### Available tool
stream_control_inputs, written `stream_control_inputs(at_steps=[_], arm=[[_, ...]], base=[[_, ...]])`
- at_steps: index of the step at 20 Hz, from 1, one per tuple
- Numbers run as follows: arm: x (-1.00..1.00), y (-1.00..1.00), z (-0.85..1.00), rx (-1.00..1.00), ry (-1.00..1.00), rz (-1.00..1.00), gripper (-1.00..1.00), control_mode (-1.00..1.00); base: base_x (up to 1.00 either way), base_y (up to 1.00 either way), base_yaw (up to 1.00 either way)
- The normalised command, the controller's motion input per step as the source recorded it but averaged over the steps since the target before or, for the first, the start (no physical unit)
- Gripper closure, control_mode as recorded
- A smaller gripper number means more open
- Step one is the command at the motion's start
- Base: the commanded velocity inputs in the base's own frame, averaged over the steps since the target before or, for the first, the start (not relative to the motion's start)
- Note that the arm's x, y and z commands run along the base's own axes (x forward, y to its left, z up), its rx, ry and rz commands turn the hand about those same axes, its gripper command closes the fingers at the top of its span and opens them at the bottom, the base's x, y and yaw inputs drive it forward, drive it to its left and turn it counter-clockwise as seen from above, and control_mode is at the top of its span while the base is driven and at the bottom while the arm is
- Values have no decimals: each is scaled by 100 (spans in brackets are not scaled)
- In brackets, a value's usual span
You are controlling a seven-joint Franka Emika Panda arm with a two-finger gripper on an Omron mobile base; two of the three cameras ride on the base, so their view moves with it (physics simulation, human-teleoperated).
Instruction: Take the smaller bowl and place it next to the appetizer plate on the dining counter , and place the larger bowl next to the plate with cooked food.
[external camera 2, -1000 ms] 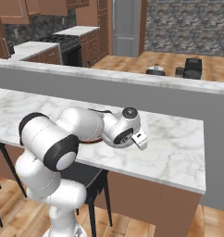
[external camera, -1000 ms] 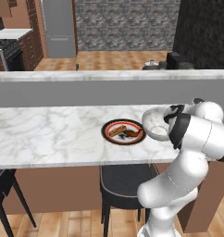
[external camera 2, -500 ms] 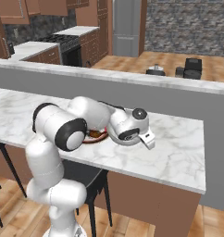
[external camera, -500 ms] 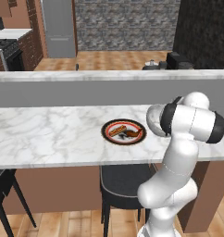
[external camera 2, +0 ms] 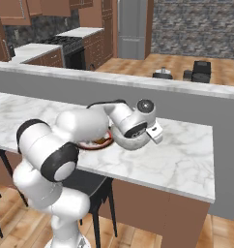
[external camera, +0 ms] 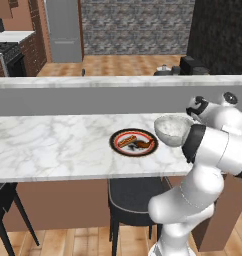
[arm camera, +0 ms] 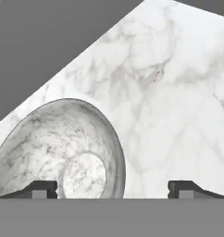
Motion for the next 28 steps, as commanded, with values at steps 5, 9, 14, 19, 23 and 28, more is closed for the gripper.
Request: stream_control_inputs(at_steps=[5,9,14,19,23,28], arm=[[-67,50,74,-9,-3,0,-100,-100],[-100,52,81,-13,-9,0,-100,-100],[-97,70,71,-16,-8,2,-100,-100],[-89,78,64,-22,-6,8,-100,-100],[-81,61,54,-19,-5,14,-100,-100],[-96,32,46,-13,-7,19,-100,-100]], base=[[0,0,0],[0,0,0],[0,0,0],[0,0,0],[0,0,0],[0,0,0]])
